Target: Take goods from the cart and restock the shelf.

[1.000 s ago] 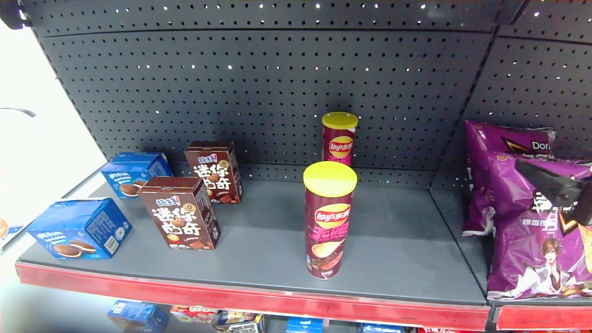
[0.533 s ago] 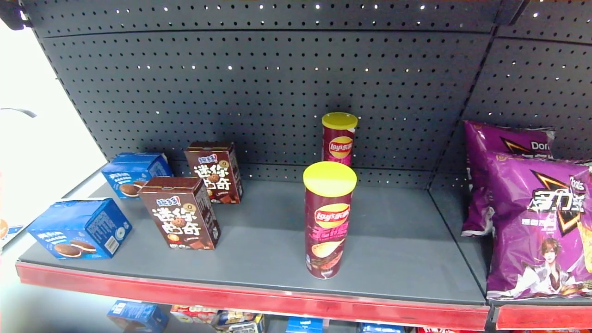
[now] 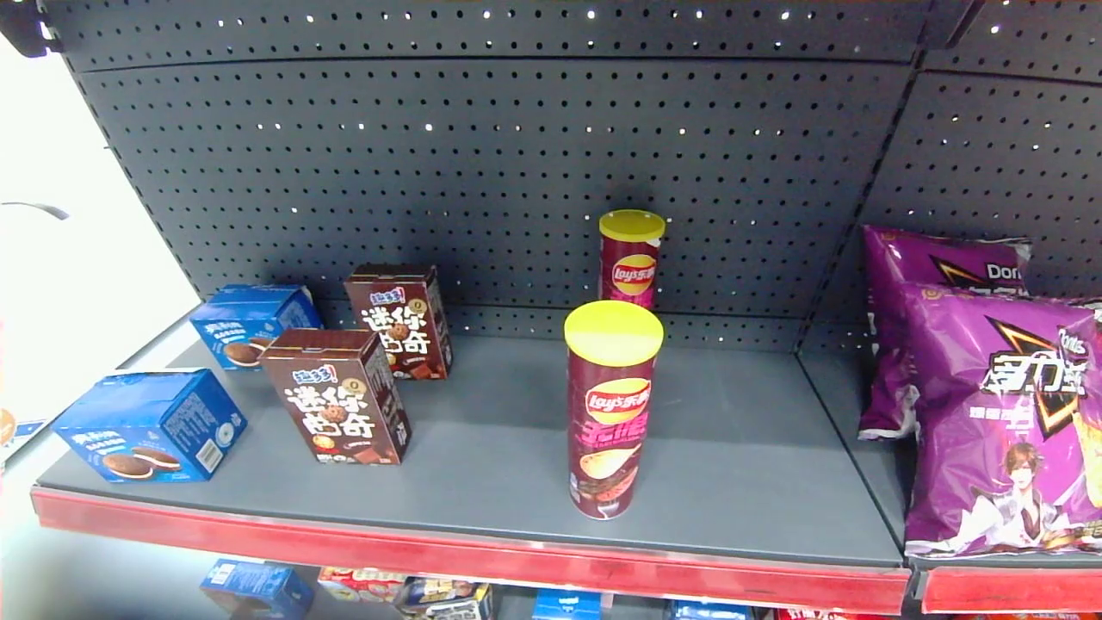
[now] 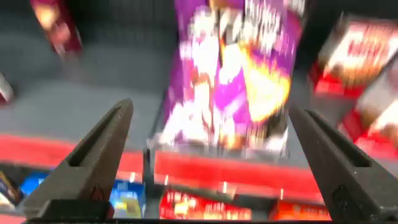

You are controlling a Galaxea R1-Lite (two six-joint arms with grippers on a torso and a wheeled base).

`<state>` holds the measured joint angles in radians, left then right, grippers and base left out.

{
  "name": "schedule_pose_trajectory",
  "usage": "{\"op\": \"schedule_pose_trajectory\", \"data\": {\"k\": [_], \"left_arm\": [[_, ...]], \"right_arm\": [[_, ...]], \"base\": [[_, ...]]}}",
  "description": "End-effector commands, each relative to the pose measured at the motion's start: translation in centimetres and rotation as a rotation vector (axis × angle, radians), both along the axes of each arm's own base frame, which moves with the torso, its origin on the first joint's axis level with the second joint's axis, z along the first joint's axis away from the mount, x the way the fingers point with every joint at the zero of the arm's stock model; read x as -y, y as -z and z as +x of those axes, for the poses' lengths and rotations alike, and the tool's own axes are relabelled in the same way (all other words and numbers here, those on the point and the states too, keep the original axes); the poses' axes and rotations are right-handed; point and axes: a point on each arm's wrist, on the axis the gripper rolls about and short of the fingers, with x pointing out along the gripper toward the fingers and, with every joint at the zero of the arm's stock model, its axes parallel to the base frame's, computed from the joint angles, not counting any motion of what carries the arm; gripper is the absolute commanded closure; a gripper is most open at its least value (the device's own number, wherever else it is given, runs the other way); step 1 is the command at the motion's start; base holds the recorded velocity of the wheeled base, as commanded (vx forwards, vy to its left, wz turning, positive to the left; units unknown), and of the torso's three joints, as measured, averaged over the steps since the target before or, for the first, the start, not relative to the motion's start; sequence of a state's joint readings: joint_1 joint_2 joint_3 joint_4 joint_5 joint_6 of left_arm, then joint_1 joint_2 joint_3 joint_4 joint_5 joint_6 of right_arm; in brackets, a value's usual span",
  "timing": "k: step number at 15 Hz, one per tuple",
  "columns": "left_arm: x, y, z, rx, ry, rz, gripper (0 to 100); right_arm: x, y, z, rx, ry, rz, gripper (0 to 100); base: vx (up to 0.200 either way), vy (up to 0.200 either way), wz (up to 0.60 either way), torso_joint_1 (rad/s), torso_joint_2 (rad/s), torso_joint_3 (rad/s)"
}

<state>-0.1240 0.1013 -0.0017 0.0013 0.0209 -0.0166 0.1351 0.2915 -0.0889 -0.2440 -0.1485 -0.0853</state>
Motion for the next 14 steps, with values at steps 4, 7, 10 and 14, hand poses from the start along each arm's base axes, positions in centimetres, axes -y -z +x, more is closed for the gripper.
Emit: {"op": "schedule_pose_trajectory", "data": {"k": [4,7,10,14], "left_arm": [[0.0,0.0,0.0,-0.002,0.000,0.000,0],[0.0,0.0,0.0,-0.002,0.000,0.000,0],[0.0,0.0,0.0,-0.002,0.000,0.000,0],[0.0,0.0,0.0,-0.002,0.000,0.000,0]], "right_arm": [[-0.1,4.1,-1.4,-0.054,0.041,0.075,0],[-0.2,5.3,-2.2,-0.078,0.020,0.074,0],[-0.2,5.4,-2.4,-0.048,0.026,0.094,0],[-0.2,5.4,-2.4,-0.047,0.022,0.086,0]], "base": [[0.000,0.000,0.00,0.000,0.00,0.000],[0.000,0.000,0.00,0.000,0.00,0.000],[0.000,0.000,0.00,0.000,0.00,0.000],[0.000,0.000,0.00,0.000,0.00,0.000]]}}
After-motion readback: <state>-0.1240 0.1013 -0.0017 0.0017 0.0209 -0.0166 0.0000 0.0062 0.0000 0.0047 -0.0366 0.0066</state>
